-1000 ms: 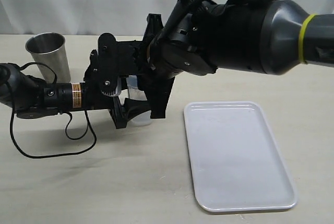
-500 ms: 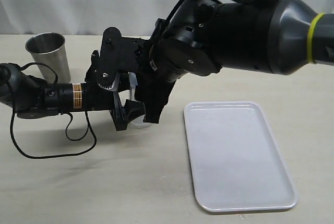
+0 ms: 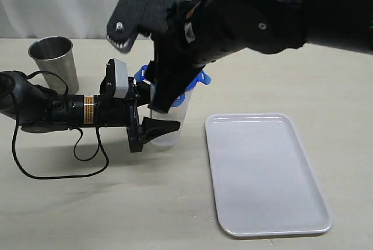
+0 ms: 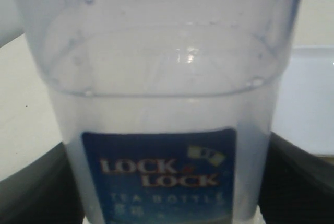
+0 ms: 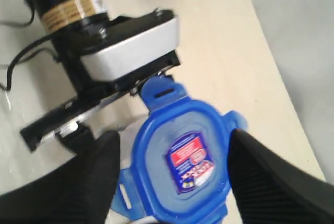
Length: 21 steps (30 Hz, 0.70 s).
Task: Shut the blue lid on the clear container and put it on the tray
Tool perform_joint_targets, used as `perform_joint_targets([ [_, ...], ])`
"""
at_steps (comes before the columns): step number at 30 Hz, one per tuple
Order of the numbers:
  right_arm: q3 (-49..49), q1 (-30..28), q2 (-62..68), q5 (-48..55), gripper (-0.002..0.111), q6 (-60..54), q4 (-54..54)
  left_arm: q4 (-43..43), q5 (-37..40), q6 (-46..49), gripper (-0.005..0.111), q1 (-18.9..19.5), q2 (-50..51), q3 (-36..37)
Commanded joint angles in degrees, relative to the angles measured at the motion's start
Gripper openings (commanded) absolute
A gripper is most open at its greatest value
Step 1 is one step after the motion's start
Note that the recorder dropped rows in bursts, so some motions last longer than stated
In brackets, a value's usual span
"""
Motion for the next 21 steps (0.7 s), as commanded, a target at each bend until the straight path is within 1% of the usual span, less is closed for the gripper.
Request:
perform_joint_targets([
  [1, -2.19, -4.35, -2.60, -4.00, 0.056, 26.33, -2.87, -1.19, -1.87, 0.05, 0.000, -0.09, -0.87, 0.04],
  [2, -3.07, -5.30, -2.60, -2.98, 0.055, 28.47, -2.21, -1.19, -1.87, 0.05, 0.000, -0.09, -0.87, 0.04],
  [3, -4.19, -7.17, -2.31, 0.19, 0.051, 30.27, 0.02, -1.16, -1.87, -0.06, 0.000, -0.09, -0.87, 0.04],
  [5, -6.48, -10.13, -1.46, 6.61, 0.044, 29.42, 5.08, -1.33, -1.87, -0.58, 0.000, -0.09, -0.87, 0.04],
  [6, -7.25, -11.71, -0.83, 9.58, 0.041, 27.10, 7.98, -1.47, -1.87, -0.80, 0.000, -0.09, -0.87, 0.04],
  [8, -8.06, -15.18, 0.37, 13.78, 0.042, 21.48, 15.40, -1.47, -1.87, -0.80, 0.000, -0.09, -0.87, 0.04],
  [10, -8.42, -18.52, 1.67, 16.48, 0.046, 14.78, 24.89, -1.47, -1.87, -0.80, 0.000, -0.09, -0.87, 0.04],
  [13, -8.53, -22.16, 3.33, 17.95, 0.052, 6.76, 37.43, -1.47, -1.87, -0.80, 0.000, -0.09, -0.87, 0.04],
  [14, -8.53, -22.84, 3.79, 17.95, 0.052, 5.60, 39.96, -1.47, -1.87, -0.80, 0.000, -0.09, -0.87, 0.04],
  [16, -8.53, -23.45, 4.73, 17.66, 0.053, 4.58, 42.96, -1.33, -1.87, -0.80, 0.000, -0.09, -0.87, 0.04],
  [21, -8.53, -23.33, 7.63, 18.35, 0.053, 4.36, 44.34, -1.33, -1.87, -0.80, 0.000, -0.09, -0.87, 0.04],
])
